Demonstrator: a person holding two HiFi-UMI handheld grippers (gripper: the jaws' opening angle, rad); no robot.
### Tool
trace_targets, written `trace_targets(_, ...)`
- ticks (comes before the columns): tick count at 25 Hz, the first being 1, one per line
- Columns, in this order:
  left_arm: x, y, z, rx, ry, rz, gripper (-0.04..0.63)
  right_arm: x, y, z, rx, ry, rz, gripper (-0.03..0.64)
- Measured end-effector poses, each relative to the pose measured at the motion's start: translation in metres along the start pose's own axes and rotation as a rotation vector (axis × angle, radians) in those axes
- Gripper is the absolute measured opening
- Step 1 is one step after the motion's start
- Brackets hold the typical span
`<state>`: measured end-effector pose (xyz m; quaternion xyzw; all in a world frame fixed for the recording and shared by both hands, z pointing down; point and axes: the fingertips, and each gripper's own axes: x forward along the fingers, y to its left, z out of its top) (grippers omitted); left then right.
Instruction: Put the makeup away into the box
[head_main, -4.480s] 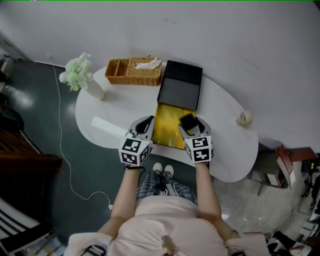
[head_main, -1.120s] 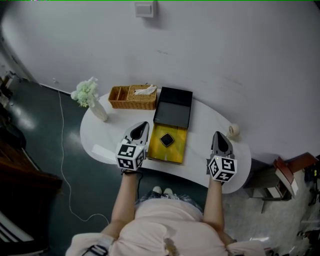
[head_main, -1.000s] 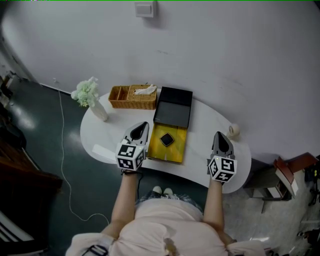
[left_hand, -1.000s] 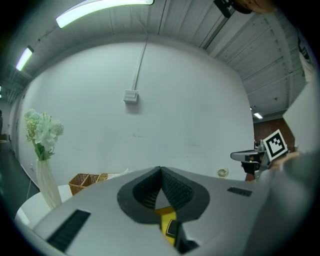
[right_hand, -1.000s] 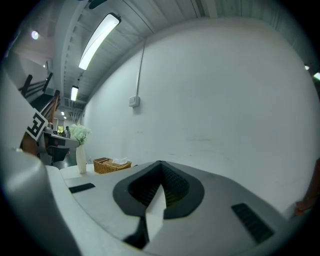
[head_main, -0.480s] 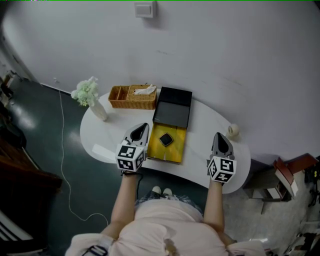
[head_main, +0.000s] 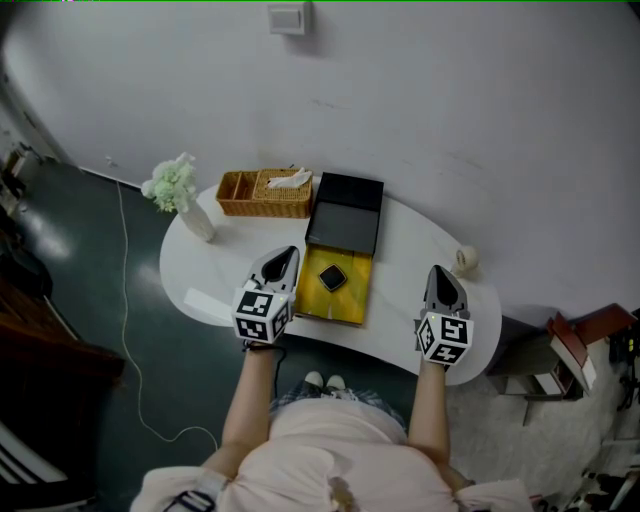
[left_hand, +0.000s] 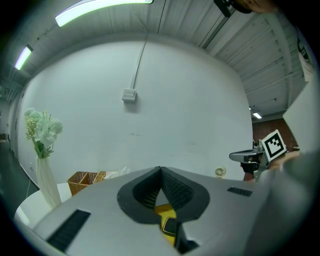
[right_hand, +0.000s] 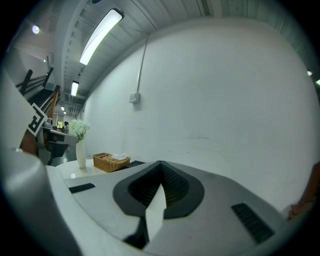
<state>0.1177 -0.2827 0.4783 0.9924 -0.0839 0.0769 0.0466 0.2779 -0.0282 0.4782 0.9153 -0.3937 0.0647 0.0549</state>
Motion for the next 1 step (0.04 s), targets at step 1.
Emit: trace_targets(1,-0.0005,0.0004,-0.0003,0.0,0.001,0.0,0.026,-0.0003,0.0006,-0.0002,0.0,0.001,-0.001,0.013)
